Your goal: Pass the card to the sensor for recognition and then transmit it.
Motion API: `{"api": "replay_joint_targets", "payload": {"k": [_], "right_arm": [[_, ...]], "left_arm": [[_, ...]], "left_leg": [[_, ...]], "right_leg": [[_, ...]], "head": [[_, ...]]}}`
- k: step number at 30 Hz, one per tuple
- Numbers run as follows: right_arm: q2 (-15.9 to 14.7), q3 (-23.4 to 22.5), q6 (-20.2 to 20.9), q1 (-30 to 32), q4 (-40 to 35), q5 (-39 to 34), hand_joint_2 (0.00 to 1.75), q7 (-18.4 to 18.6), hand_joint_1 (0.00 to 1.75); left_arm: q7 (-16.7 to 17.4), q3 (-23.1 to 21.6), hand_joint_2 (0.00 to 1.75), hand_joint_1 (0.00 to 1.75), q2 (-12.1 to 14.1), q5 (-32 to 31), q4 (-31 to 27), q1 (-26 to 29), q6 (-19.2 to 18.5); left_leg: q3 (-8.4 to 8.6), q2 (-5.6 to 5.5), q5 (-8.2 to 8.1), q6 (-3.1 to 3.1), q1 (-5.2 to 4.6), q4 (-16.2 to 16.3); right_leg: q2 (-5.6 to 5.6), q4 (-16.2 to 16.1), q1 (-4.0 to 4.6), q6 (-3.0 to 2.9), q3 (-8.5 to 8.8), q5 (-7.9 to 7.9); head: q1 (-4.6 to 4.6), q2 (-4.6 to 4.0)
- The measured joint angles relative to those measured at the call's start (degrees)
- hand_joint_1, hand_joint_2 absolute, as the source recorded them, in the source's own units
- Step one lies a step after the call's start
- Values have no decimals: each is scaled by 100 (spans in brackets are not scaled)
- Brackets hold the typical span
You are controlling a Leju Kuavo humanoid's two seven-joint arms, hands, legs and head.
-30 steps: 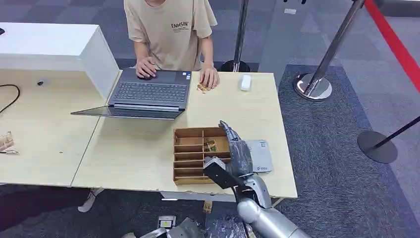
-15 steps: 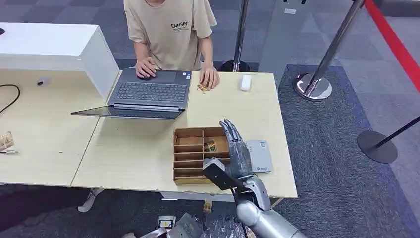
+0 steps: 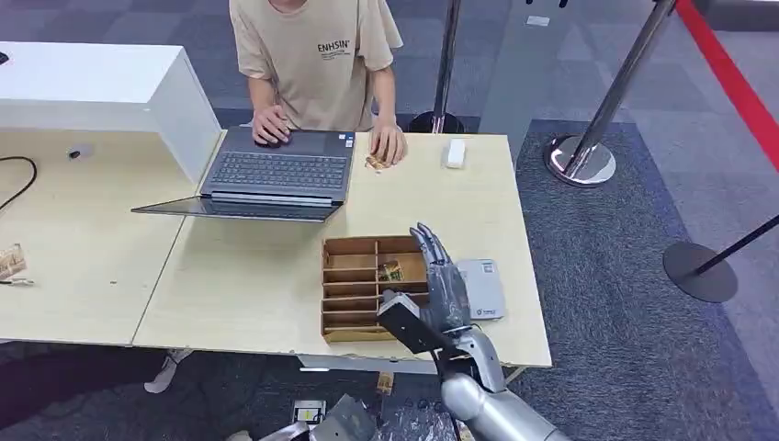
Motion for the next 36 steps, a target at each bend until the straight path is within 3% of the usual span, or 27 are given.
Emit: {"api": "replay_joint_targets", "payload": {"k": [9,10,11,13,16,36], "right_arm": [[-44,2,0,111,0,-46,175,-35,37],[-46,4,0,119,0,-52,175,-37,40],[-50,4,0,125,0,-55,175,-37,56],[-55,4,0,136,0,-61,175,-39,59],[-59,4,0,159,0,-50,175,-52,52],[-94,42,0,265,11,265,175,-6,51]], "left_arm": [[-55,0,0,0,0,-42,0,-1,57],[-59,0,0,0,0,-48,0,-1,59],[-68,0,0,0,0,-48,0,-1,61],[-70,0,0,0,0,-48,0,-1,66],[-70,0,0,0,0,-68,0,-1,79],[-116,-22,0,0,0,-133,0,-3,103]], "left_leg": [[0,0,0,0,0,0],[0,0,0,0,0,0],[0,0,0,0,0,0],[0,0,0,0,0,0],[0,0,0,0,0,0],[0,0,0,0,0,0]], "right_leg": [[0,0,0,0,0,0],[0,0,0,0,0,0],[0,0,0,0,0,0],[0,0,0,0,0,0],[0,0,0,0,0,0],[0,1,0,0,0,0]], "head": [[0,0],[-2,0],[0,0],[0,0],[-2,0],[-2,0]]}}
